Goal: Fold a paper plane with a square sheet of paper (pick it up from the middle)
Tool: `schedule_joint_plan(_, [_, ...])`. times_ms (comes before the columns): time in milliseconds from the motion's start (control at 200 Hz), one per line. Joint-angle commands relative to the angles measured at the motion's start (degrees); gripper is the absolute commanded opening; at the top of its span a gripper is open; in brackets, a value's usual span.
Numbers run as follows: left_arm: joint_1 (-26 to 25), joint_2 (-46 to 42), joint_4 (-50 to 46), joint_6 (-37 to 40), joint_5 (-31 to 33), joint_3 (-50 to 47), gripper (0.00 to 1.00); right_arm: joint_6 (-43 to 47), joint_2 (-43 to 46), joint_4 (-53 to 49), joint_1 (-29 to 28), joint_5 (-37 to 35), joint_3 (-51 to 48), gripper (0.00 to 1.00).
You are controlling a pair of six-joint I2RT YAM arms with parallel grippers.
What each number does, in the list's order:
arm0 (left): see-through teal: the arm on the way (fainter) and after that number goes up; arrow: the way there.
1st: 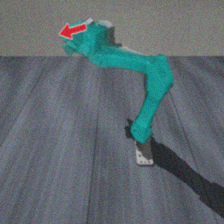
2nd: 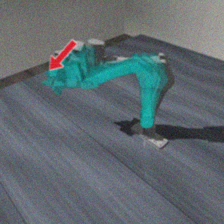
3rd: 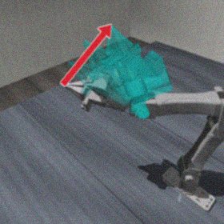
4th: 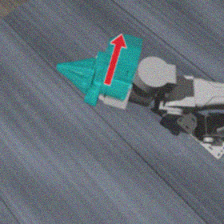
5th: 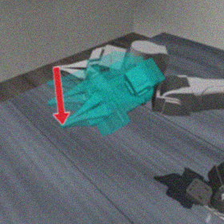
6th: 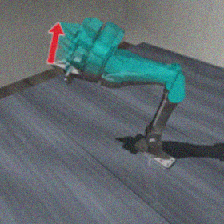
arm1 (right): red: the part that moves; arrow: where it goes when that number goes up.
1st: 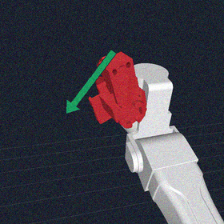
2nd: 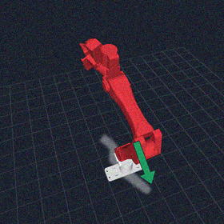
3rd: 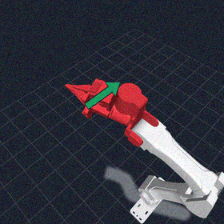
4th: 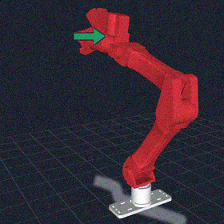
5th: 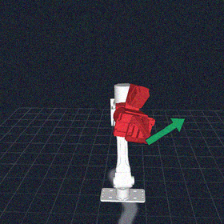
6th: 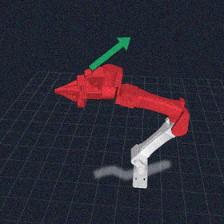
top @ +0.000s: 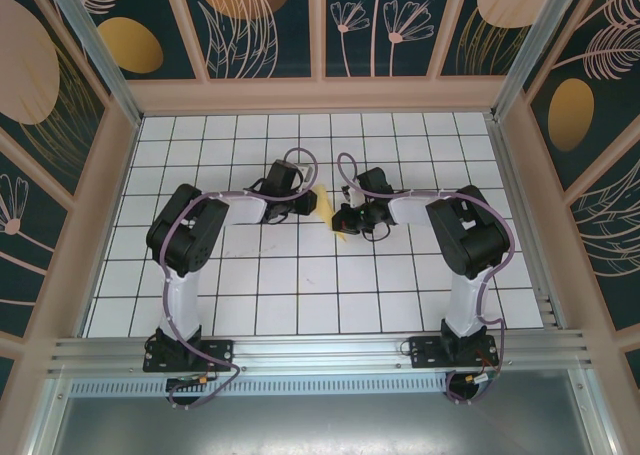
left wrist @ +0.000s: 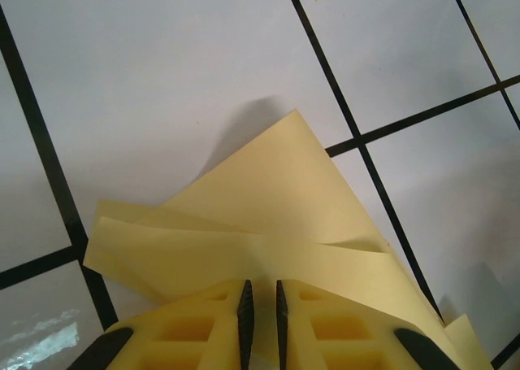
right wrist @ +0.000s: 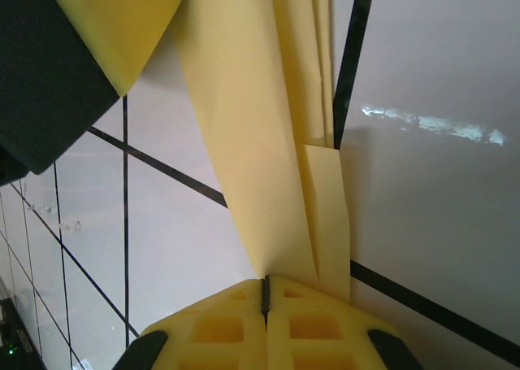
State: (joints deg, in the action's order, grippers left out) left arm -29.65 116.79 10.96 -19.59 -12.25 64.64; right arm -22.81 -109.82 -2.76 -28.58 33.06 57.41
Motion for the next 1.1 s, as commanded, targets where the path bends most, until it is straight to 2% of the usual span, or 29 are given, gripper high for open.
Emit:
schedule_joint_plan(0, [3.1,2.4,-1.9,1.1,3.5,2.1,0.21,1.4,-4.3,-9.6,0.6,-6.5,-3.5,0.02])
schedule_joint_plan(736, [9.4,4.5,-4.1,-3.2,5.7,5.1,0.23,1.3,-4.4,-9.6,0.5,-6.0,-3.0,0.02])
schedule_joint_plan(941, [9.5,-1.8,-2.4,-5.0,3.8,3.7,0.26,0.8,-4.1,-8.9,0.5,-4.6,-2.4,0.02])
schedule_joint_plan(1096, [9.4,-8.8,3.7,-9.4,0.0,-1.7,0.28,0.0,-2.8,-7.5,0.6,-2.4,-2.2,0.03])
